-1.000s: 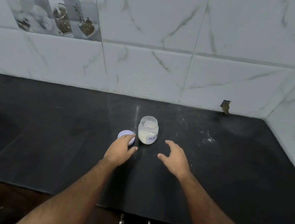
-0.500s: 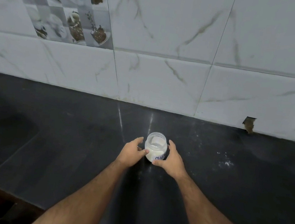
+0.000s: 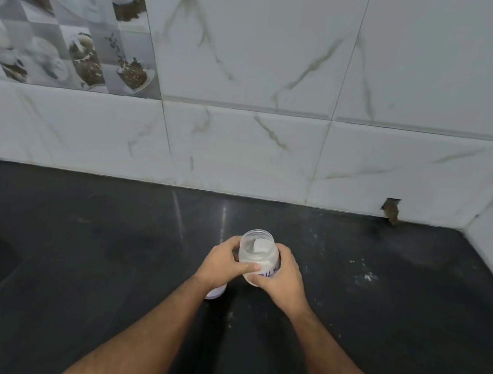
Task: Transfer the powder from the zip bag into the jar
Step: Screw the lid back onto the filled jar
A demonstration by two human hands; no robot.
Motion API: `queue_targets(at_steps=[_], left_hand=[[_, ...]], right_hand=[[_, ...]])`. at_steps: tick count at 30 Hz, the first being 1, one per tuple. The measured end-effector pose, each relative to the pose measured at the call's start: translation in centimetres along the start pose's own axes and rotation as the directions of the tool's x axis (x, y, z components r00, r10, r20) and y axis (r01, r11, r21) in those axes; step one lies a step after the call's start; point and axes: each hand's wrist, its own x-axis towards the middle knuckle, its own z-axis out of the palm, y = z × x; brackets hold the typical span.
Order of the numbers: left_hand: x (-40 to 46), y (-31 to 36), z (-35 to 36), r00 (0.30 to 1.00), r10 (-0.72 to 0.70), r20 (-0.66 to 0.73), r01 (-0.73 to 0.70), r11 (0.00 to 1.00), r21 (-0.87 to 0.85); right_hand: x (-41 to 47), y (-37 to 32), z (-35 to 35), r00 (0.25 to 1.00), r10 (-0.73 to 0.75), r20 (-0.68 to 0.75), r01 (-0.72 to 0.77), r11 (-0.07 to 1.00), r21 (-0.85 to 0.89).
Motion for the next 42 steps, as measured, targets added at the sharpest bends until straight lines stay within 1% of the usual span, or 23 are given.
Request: queue_targets(at_steps=[2, 10, 12, 15, 20, 21, 22, 23, 25, 26, 27, 29, 31, 32, 34, 38, 40, 42], left_hand=[[0.5, 1.1, 0.1, 1.0, 0.022, -0.009, -0.022, 0.999, -0.029], [1.2, 3.8, 0.5, 0.995, 0.084, 0.054, -0.075, 0.984, -0.16], [1.1, 4.2, 0.5, 0.993, 0.104, 0.061, -0.09, 0.978, -0.19], [0.7, 4.7, 0.4, 0.988, 0.11, 0.11, -0.079, 0.965, -0.25], [0.3, 4.8, -0.2, 0.977, 0.106, 0.186, -0.052, 0.961, -0.273], [0.2, 4.5, -0.5, 0.979, 0.088, 0.185, -0.04, 0.967, -0.251], [0.2, 4.1, -0.9, 0.986, 0.065, 0.154, -0.031, 0.976, -0.215], [0.2, 3.5, -1.2, 0.995, 0.048, 0.092, -0.033, 0.986, -0.162], [0.2, 1.8, -2.1, 0.998, 0.043, -0.056, -0.043, 0.999, 0.006], [0.2, 0.8, -2.6, 0.995, 0.044, -0.086, -0.033, 0.991, 0.129], [0.0, -0.1, -3.0, 0.997, 0.03, -0.075, -0.009, 0.964, 0.265], [-0.5, -1.6, -3.4, 0.998, -0.063, -0.006, 0.057, 0.855, 0.516], [-1.1, -2.8, -3.2, 0.988, -0.152, 0.039, 0.084, 0.723, 0.686], [-1.4, -3.2, -2.9, 0.983, -0.176, 0.05, 0.084, 0.676, 0.732], [-1.7, -3.9, -2.4, 0.977, -0.203, 0.063, 0.084, 0.638, 0.765], [-1.6, -4.3, -1.5, 0.974, -0.22, 0.047, 0.1, 0.609, 0.787], [-1.3, -4.2, -1.1, 0.977, -0.213, 0.026, 0.117, 0.628, 0.769], [-0.9, -3.8, -0.5, 0.979, -0.203, -0.008, 0.15, 0.695, 0.703]], right_hand=[[-0.2, -0.6, -0.6, 0.999, -0.02, -0.033, 0.02, 1.0, 0.005], [-1.4, -1.2, -2.6, 0.993, -0.04, -0.107, 0.048, 0.996, 0.08], [-1.7, -1.5, -2.7, 0.996, -0.037, -0.087, 0.049, 0.989, 0.138], [-2.2, -1.7, -2.8, 0.999, -0.037, -0.034, 0.042, 0.983, 0.176], [-3.0, -1.3, -2.7, 0.998, -0.005, -0.058, 0.014, 0.988, 0.153], [-3.1, -1.2, -2.7, 0.998, 0.013, -0.062, -0.004, 0.99, 0.144], [-3.3, -1.0, -2.8, 0.997, 0.033, -0.066, -0.024, 0.99, 0.14], [-3.5, -0.8, -2.9, 0.996, 0.05, -0.073, -0.039, 0.99, 0.139], [-3.9, -0.3, -3.1, 0.993, 0.075, -0.09, -0.063, 0.989, 0.135], [-4.1, 0.0, -3.2, 0.991, 0.091, -0.098, -0.077, 0.988, 0.135], [-4.4, 0.2, -3.3, 0.989, 0.105, -0.104, -0.09, 0.986, 0.137], [-4.7, 0.5, -3.5, 0.986, 0.124, -0.114, -0.108, 0.984, 0.14], [-4.9, 0.6, -3.6, 0.984, 0.135, -0.117, -0.118, 0.983, 0.14], [-5.0, 0.7, -3.7, 0.984, 0.138, -0.116, -0.121, 0.983, 0.14], [-5.2, 0.9, -3.8, 0.982, 0.144, -0.119, -0.127, 0.982, 0.136], [-5.6, 1.2, -4.2, 0.979, 0.16, -0.123, -0.147, 0.983, 0.107], [-5.8, 1.1, -4.6, 0.979, 0.168, -0.113, -0.157, 0.983, 0.098], [-5.9, 1.2, -4.9, 0.979, 0.167, -0.113, -0.157, 0.983, 0.095]])
